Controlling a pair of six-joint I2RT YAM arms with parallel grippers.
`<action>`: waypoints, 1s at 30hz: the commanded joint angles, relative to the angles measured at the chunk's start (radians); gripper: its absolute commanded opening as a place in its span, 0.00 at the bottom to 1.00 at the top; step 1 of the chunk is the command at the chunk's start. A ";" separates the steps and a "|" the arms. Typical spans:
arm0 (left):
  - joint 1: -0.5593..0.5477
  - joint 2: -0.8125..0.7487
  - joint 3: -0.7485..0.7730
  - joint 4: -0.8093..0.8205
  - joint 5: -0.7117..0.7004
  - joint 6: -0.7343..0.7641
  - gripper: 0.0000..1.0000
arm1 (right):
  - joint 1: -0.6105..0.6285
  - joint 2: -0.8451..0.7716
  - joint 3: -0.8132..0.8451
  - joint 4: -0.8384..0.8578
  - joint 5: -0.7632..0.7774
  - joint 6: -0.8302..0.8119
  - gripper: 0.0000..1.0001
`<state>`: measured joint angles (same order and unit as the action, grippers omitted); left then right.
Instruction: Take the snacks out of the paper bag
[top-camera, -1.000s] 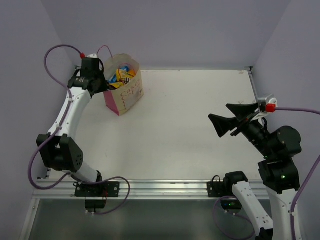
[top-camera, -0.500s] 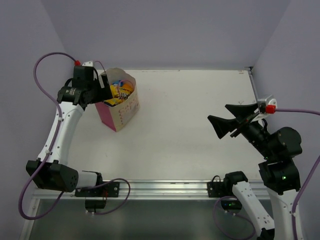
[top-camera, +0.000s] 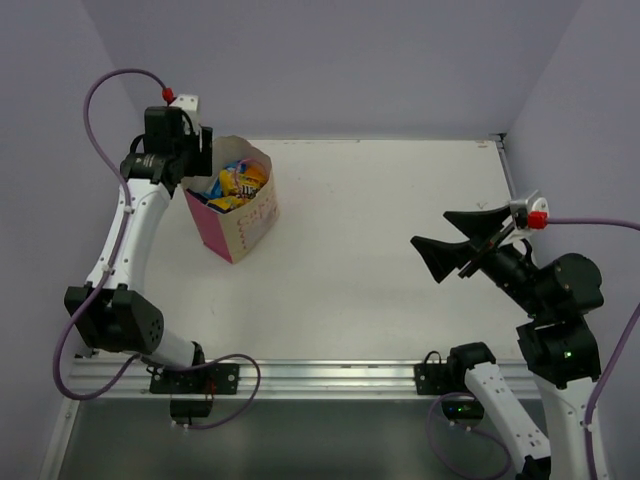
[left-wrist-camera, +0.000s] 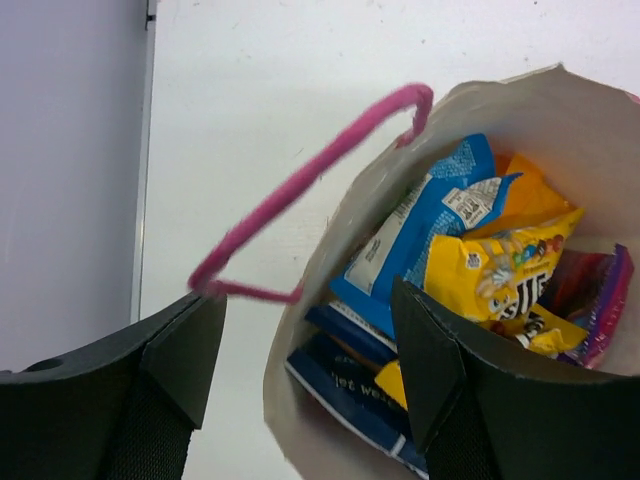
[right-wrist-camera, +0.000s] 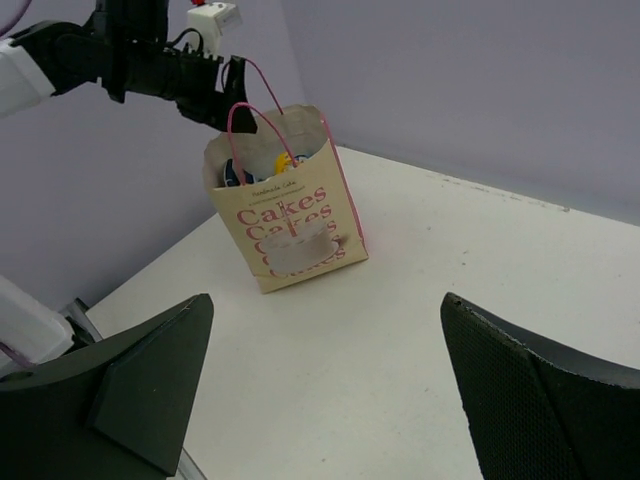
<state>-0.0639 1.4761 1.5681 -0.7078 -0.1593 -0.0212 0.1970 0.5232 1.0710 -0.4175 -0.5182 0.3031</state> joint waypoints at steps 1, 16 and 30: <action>0.036 0.042 0.007 0.111 0.084 0.125 0.71 | 0.010 0.009 -0.009 0.043 -0.031 0.005 0.99; 0.056 0.101 0.030 0.148 0.296 0.144 0.00 | 0.010 0.050 0.010 0.057 -0.003 0.004 0.99; -0.165 -0.103 -0.057 0.168 0.345 0.118 0.00 | 0.118 0.303 0.196 0.137 -0.139 -0.022 0.99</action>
<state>-0.1768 1.4548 1.5219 -0.6067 0.1688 0.1005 0.2382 0.7837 1.1809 -0.3302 -0.6884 0.3004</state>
